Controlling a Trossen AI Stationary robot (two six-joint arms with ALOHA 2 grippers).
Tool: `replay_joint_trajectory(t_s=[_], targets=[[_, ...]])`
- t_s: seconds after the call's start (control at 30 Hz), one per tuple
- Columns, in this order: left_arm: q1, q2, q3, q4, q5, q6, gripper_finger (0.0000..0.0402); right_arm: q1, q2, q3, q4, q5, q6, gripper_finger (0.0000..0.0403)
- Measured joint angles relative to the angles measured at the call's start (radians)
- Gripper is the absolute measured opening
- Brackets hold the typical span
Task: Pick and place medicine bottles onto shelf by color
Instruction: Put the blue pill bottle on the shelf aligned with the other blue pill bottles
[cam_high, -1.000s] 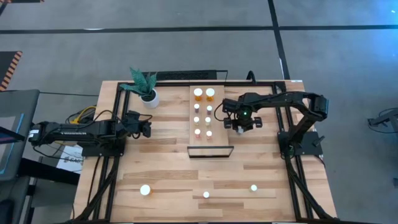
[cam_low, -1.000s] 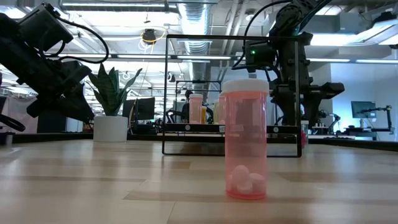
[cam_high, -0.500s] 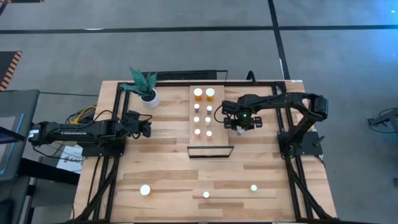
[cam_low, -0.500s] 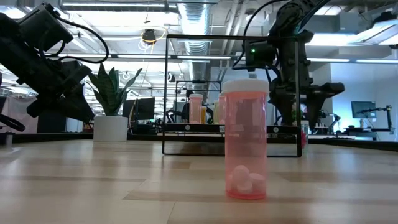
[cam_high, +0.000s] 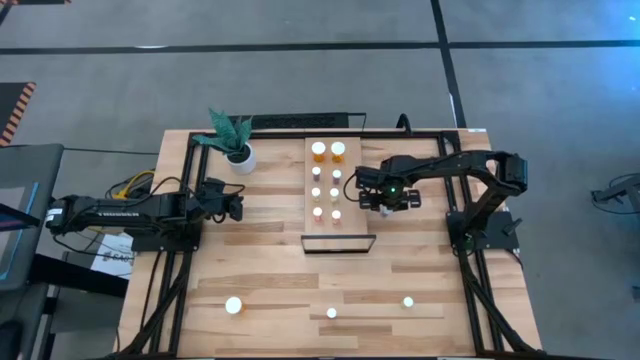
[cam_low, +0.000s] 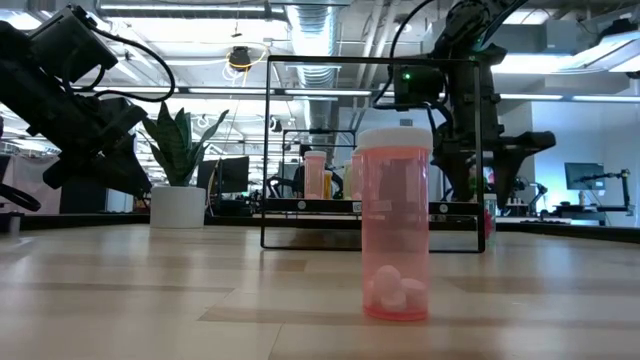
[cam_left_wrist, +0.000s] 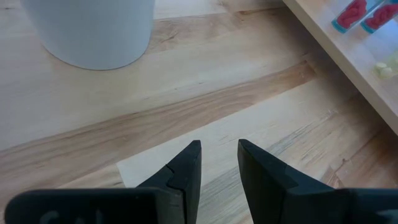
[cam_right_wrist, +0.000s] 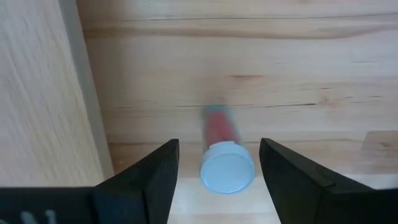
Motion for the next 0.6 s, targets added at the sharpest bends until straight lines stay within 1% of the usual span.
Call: replay_joint_trajectory(t_s=[0.33, 0.5, 0.6], targets=[[0.0, 0.0, 0.0, 0.0, 0.0, 0.0, 0.0091, 0.0, -0.012, -0.012, -0.001, 0.002, 0.019, 0.0245], [0.0, 0.0, 0.0, 0.0, 0.0, 0.0, 0.0091, 0.0, -0.118, -0.151, 0.138, -0.009, 0.064, 0.0245], [0.0, 0.0, 0.0, 0.0, 0.0, 0.0, 0.0091, 0.0, -0.175, -0.204, 0.177, -0.013, 0.08, 0.0245]])
